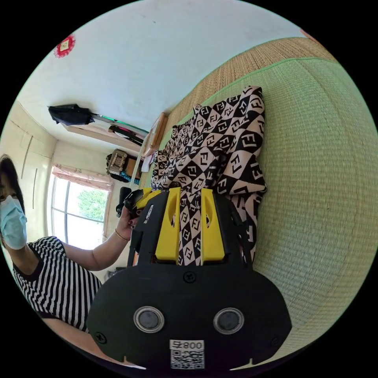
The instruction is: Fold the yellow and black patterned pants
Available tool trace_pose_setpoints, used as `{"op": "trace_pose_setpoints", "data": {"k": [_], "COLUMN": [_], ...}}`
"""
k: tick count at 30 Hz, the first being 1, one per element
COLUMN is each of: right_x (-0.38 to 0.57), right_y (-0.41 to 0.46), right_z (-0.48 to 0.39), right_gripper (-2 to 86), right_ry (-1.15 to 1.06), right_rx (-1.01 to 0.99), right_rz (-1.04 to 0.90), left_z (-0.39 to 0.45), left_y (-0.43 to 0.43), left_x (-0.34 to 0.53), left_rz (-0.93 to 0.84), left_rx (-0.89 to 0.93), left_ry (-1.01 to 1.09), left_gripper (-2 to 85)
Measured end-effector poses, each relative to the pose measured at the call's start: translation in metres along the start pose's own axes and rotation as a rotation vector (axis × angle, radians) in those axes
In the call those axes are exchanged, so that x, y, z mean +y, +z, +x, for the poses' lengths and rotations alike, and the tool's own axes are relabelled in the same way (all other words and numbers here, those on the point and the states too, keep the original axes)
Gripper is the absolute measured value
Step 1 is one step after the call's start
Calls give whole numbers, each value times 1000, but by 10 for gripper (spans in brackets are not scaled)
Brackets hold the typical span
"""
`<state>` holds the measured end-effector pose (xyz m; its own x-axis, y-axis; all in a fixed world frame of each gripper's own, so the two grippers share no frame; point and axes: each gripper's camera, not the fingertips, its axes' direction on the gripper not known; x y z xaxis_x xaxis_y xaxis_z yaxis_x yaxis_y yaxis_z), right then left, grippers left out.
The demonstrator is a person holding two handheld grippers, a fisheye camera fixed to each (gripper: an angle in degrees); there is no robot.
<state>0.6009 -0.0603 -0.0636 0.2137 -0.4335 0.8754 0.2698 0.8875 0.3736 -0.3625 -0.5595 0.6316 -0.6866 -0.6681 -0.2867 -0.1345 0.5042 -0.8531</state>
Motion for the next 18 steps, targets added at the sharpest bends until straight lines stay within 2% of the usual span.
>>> {"op": "trace_pose_setpoints", "data": {"k": [5,10,13,18], "right_x": [-13,-34,-36,-16], "right_y": [7,-16,-29,-17], "right_z": [-1,-18,-27,-10], "right_gripper": [18,10,23,85], "right_ry": [20,-68,-113,-40], "right_rx": [58,27,60,18], "right_rz": [-39,-4,3,-39], "left_z": [-22,-2,9,11], "left_y": [0,-13,-17,-10], "left_x": [-7,-12,-10,3], "left_rz": [35,104,110,113], "left_rx": [66,151,164,170], "left_ry": [-150,-88,-48,-67], "left_gripper": [18,6,4,10]}}
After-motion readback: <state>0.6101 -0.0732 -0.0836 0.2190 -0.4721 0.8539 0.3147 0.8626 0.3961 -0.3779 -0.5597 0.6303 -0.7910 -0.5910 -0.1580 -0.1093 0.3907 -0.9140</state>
